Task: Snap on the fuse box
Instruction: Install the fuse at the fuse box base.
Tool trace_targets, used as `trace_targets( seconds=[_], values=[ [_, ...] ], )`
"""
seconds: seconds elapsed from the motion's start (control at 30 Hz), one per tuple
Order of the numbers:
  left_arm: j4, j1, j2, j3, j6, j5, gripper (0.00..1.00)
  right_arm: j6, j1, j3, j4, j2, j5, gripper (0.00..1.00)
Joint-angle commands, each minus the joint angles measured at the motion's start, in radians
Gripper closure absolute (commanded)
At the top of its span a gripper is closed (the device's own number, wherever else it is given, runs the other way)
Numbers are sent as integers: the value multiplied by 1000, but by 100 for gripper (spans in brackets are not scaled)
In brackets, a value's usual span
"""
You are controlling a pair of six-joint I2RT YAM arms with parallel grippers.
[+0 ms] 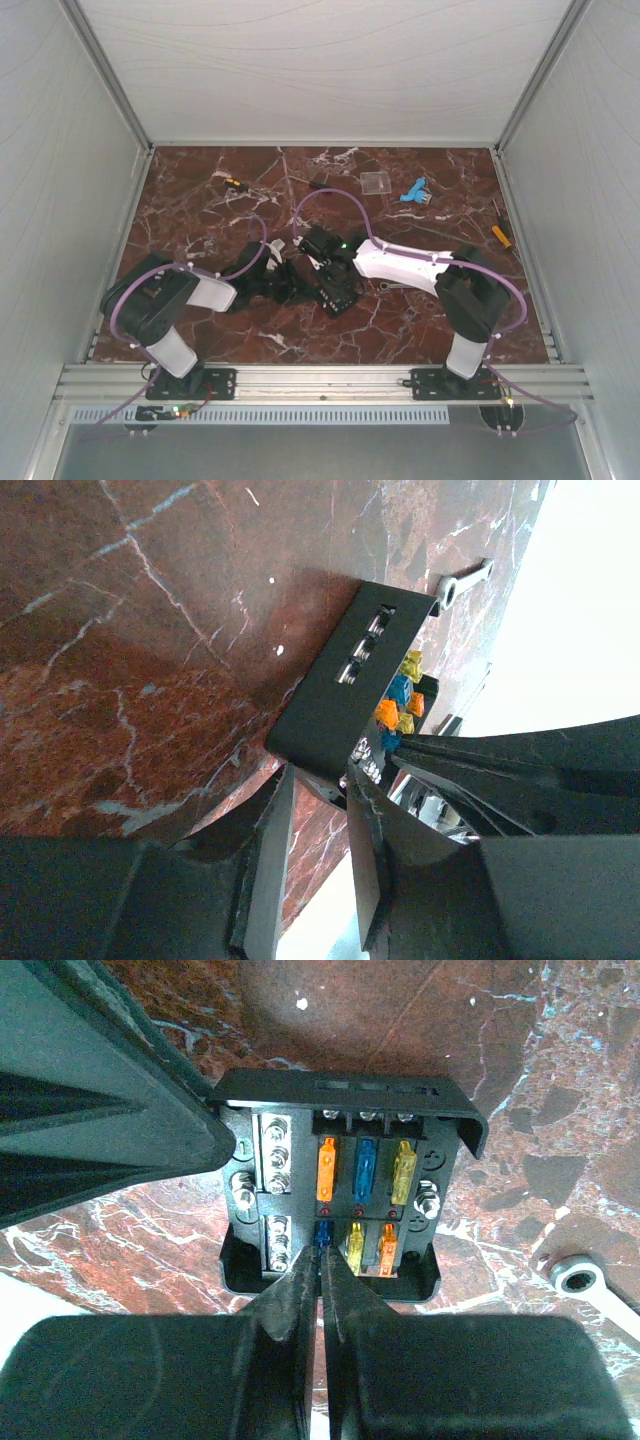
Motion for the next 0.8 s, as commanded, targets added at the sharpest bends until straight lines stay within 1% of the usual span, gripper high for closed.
trace_targets(
  seconds=[0.0,0.13,0.23,0.47,0.57,0.63,0.77],
  values=[
    [11,-4,1,20,-3,-5,72,11,10,-103,-46,188,-71,100],
    [10,-4,0,21,-2,-5,72,8,6,-52,-53,239,-63,100],
    [5,-4,-4,21,1,-7,72,4,9,-47,-57,257,-50,100],
    [2,-4,-12,23,3,-12,72,13,33,7,-5,33,-27,100],
    [-2,-4,-17,23,6,-13,72,24,35,19,6,-47,-3,95],
    [-4,-4,-16,25,6,-13,72,32,34,18,3,-72,23,91],
    [-5,-4,-15,27,7,-13,72,42,33,10,-15,-71,44,90]
  ],
)
